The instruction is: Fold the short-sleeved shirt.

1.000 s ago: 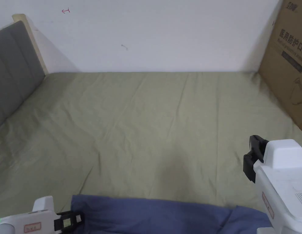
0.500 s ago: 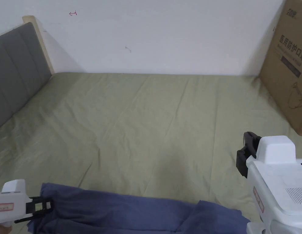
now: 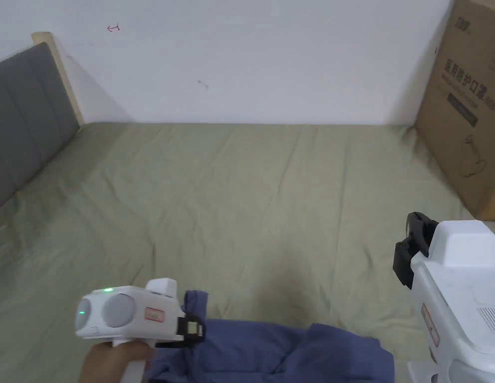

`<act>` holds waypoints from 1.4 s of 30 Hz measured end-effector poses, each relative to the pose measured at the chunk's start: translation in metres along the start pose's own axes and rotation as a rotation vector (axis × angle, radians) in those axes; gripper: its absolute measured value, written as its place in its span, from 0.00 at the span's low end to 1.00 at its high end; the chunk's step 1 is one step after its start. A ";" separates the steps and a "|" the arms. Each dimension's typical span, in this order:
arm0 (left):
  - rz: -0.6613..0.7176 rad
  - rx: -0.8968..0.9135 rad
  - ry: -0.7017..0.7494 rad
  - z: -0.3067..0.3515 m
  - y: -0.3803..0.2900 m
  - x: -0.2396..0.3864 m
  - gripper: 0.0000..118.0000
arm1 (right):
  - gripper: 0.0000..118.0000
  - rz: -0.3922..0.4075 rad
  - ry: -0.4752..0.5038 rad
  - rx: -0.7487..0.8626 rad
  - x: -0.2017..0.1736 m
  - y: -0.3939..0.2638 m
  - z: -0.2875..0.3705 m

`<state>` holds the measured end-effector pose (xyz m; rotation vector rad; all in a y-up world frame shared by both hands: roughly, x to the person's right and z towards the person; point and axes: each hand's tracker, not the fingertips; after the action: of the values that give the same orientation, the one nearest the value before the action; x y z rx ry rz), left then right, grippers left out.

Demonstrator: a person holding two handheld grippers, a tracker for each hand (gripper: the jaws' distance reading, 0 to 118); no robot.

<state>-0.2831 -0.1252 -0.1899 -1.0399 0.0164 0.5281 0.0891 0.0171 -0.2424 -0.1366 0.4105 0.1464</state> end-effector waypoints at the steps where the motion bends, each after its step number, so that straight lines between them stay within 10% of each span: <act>1: -0.012 -0.010 0.004 -0.013 0.000 0.008 0.03 | 0.00 -0.002 -0.005 0.000 0.003 -0.001 0.002; 11: -0.053 -0.123 0.186 -0.111 -0.025 0.034 0.07 | 0.00 -0.009 -0.041 -0.024 0.018 -0.011 0.008; 13: -0.058 -0.086 0.171 -0.108 -0.023 0.038 0.21 | 0.00 -0.011 -0.043 -0.029 0.019 -0.012 0.008; 17: -0.031 -0.050 0.061 -0.082 -0.022 0.051 0.87 | 0.00 -0.015 -0.043 -0.028 0.019 -0.011 0.008; 24: -0.108 0.307 0.077 0.010 -0.013 0.048 0.87 | 0.00 -0.022 -0.033 -0.012 0.017 -0.005 0.009; 28: -0.133 0.451 0.149 0.040 -0.015 0.026 0.83 | 0.00 -0.017 -0.027 -0.005 0.015 -0.002 0.009; 31: -0.143 0.508 0.219 0.046 -0.020 0.010 0.61 | 0.00 -0.020 -0.024 -0.004 0.015 -0.001 0.009; 35: -0.222 0.562 0.255 0.037 -0.034 -0.007 0.03 | 0.00 -0.021 -0.024 -0.006 0.014 -0.001 0.008; 42: -0.201 0.446 0.258 -0.003 -0.055 -0.011 0.00 | 0.00 -0.019 -0.024 -0.021 0.014 -0.005 0.004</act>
<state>-0.2684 -0.1539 -0.1434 -0.6566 0.2449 0.1901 0.1045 0.0148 -0.2439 -0.1588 0.3833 0.1335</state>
